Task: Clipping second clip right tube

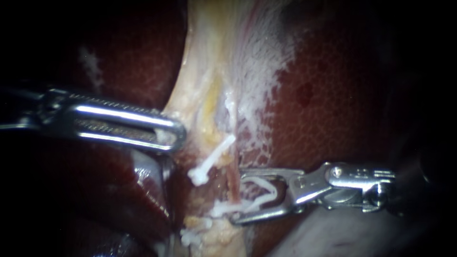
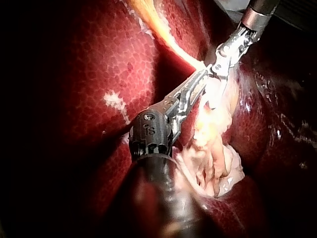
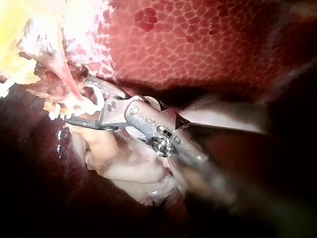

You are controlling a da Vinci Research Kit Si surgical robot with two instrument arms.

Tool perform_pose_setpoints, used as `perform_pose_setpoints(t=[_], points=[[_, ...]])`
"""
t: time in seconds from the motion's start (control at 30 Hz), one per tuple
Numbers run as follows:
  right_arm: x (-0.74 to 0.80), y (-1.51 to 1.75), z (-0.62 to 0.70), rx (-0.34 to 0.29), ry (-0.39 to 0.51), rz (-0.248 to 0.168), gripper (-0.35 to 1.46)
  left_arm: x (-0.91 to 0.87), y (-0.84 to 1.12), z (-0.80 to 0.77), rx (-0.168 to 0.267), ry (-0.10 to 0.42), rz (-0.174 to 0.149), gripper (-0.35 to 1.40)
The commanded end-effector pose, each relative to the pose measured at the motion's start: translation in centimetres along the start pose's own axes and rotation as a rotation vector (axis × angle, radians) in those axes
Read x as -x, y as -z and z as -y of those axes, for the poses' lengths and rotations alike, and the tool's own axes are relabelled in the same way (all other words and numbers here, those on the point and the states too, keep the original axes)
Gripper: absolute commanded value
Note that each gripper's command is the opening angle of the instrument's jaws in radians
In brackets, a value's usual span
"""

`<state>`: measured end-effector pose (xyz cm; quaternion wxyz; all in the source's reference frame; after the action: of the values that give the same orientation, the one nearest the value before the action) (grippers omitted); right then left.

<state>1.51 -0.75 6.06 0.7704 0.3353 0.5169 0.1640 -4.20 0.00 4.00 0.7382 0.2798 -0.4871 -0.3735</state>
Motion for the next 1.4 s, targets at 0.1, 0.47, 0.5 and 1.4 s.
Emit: perform_pose_setpoints(t=[0.1, 0.47, 0.5, 1.4], points=[[-0.04, -0.06, 0.02, -0.022, -0.001, 0.006, 0.59, -0.01, 0.0, -0.07, -0.002, 0.0, 0.0, -0.35], [-0.09, -0.14, 0.02, -0.109, 0.014, 0.009, 0.51, -0.01, 0.05, -0.29, 0.01, 0.002, 0.004, -0.35], [-0.09, -0.15, 0.02, -0.118, 0.012, 0.009, 0.51, -0.01, 0.05, -0.32, 0.012, 0.002, 0.005, -0.35], [-0.09, -0.12, -0.27, -0.017, -0.078, -0.031, -0.35, -0.04, 0.12, -0.77, 0.042, 0.005, 0.015, -0.35]])
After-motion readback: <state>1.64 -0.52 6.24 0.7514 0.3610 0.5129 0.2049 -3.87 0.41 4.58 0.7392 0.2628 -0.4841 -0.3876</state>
